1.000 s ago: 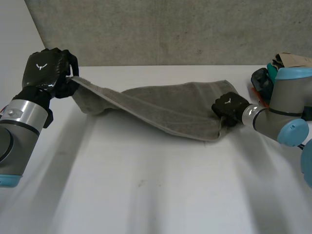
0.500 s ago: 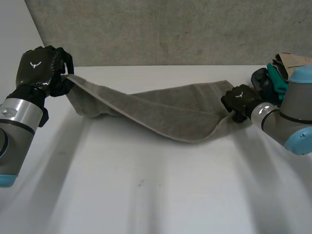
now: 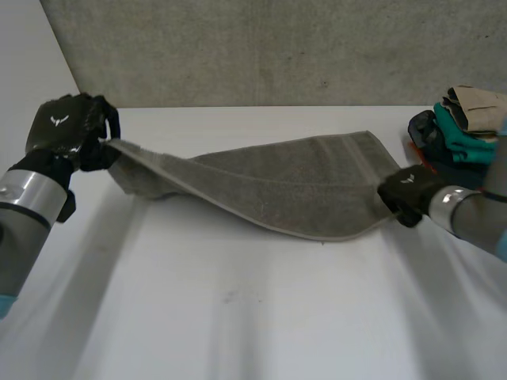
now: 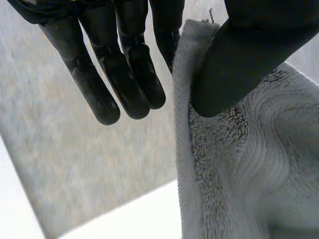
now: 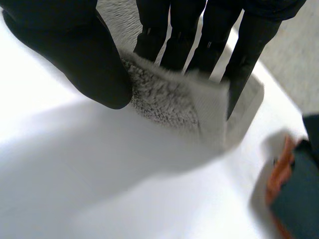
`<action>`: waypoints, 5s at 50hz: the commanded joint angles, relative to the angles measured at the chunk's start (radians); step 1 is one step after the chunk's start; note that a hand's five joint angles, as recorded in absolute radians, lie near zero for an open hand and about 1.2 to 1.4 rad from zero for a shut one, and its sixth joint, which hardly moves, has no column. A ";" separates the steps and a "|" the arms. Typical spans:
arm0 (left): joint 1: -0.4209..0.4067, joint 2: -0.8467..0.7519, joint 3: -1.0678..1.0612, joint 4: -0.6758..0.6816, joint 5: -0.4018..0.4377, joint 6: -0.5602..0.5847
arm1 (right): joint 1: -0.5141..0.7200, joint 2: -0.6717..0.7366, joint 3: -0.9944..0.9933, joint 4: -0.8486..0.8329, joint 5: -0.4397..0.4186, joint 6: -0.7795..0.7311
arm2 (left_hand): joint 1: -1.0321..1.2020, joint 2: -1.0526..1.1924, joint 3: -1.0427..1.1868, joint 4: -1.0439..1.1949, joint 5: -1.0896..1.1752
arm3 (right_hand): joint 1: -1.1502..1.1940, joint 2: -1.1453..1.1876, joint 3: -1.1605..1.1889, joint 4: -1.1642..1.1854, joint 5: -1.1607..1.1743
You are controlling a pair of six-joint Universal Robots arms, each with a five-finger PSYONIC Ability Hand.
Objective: Fold the laundry.
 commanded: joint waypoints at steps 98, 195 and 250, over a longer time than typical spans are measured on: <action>-0.162 -0.359 0.327 -0.221 -0.016 0.280 | -0.201 -0.180 0.463 -0.488 0.176 0.145 | -0.988 -1.018 -1.014 -1.020 -0.974 | 0.249 0.214 0.208 0.199 0.230; -0.241 -0.205 0.241 -0.162 -0.103 0.115 | 0.669 0.024 0.228 -0.617 0.036 -0.039 | -0.970 -1.001 -0.997 -1.003 -0.957 | -0.859 -0.895 -0.901 -0.910 -0.879; -0.426 -0.388 0.537 -0.428 -0.138 0.063 | 0.505 -0.151 0.219 -0.371 0.213 0.346 | -0.988 -1.018 -1.014 -1.020 -0.974 | -0.972 -1.008 -1.014 -1.023 -0.992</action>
